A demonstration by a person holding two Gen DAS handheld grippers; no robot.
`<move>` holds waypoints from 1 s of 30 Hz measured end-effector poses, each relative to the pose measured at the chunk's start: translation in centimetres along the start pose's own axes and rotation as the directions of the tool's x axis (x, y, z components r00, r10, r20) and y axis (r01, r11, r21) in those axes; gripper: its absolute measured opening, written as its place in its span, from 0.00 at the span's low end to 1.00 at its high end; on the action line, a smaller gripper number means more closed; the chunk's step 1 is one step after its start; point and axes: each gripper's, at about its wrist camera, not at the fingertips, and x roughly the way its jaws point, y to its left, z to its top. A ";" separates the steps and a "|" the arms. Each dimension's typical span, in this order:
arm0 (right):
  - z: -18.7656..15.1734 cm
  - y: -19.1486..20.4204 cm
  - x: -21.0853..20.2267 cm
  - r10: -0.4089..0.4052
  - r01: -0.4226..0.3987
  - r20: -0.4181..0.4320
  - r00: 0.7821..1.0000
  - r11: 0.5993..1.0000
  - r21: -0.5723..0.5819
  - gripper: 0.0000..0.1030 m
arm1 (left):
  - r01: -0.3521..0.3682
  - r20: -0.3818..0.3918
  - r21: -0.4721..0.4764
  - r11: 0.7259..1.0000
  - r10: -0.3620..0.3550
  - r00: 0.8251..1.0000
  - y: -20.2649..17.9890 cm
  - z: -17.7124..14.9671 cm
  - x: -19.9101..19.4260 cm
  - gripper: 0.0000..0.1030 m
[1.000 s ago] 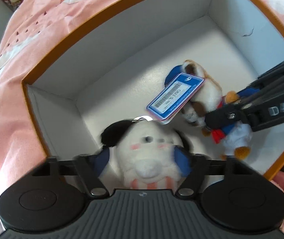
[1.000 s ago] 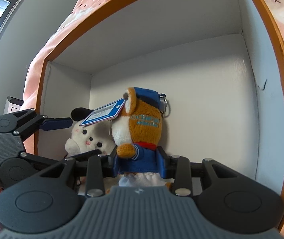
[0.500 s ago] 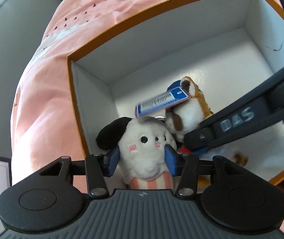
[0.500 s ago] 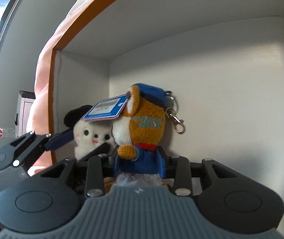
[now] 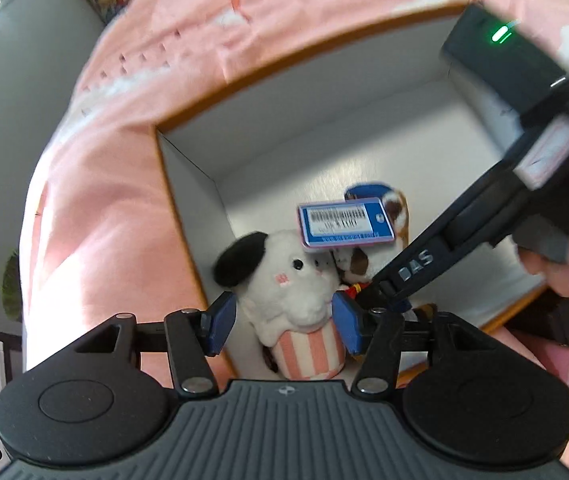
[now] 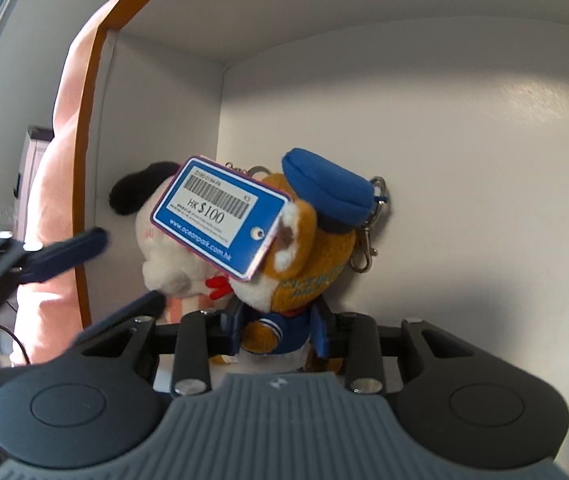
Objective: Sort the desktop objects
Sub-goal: 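Lower both plushes into the orange box beside each other, then open both grippers and withdraw them from the box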
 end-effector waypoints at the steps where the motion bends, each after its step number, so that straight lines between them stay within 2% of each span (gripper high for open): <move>1: 0.0 0.3 0.2 -0.010 0.010 -0.006 1.000 1.000 -0.010 0.34 | 0.001 0.012 -0.010 1.000 0.000 1.000 0.1 -0.3 -0.4 0.60; 5: -0.3 1.2 0.3 -0.044 0.045 0.005 0.999 0.998 -0.041 0.36 | -0.008 0.044 -0.048 0.999 0.010 0.999 0.3 -0.8 -0.9 0.60; 8: -0.8 1.9 -0.3 -0.074 0.076 0.036 0.997 0.995 -0.072 0.39 | -0.041 0.064 -0.056 0.998 0.045 0.997 0.1 -1.2 -1.1 0.60; 11: -1.4 2.6 -1.1 -0.107 0.114 0.066 0.992 0.988 -0.103 0.44 | -0.028 0.084 -0.088 0.996 0.035 0.996 0.4 -1.5 -1.3 0.60; 15: -2.6 3.4 -2.2 -0.130 0.144 0.107 0.986 0.980 -0.140 0.51 | 0.010 0.088 -0.193 0.981 0.007 0.996 1.6 -1.5 -2.2 0.60; 20: -4.6 3.8 -4.2 -0.180 0.212 0.181 0.967 0.961 -0.178 0.53 | 0.083 0.063 -0.315 0.945 -0.066 0.996 2.8 -1.3 -5.1 0.60; 23: -6.1 3.7 -6.1 -0.177 0.222 0.234 0.956 0.958 -0.182 0.59 | 0.108 0.062 -0.383 0.917 -0.091 0.994 3.1 -1.1 -7.0 0.63; 24: -7.7 2.7 -8.1 -0.178 0.230 0.261 0.949 0.955 -0.188 0.61 | 0.114 0.062 -0.398 0.910 -0.097 0.993 3.0 -1.1 -7.6 0.63; 26: -7.1 1.7 -10.3 -0.175 0.245 0.310 0.935 0.948 -0.203 0.62 | 0.121 0.055 -0.413 0.903 -0.108 0.993 2.6 -1.1 -8.9 0.64; 30: -9.7 -0.1 -13.0 -0.120 0.223 0.383 0.916 0.945 -0.238 0.67 | 0.090 -0.029 -0.405 0.910 -0.111 0.993 1.4 -0.6 -10.5 0.66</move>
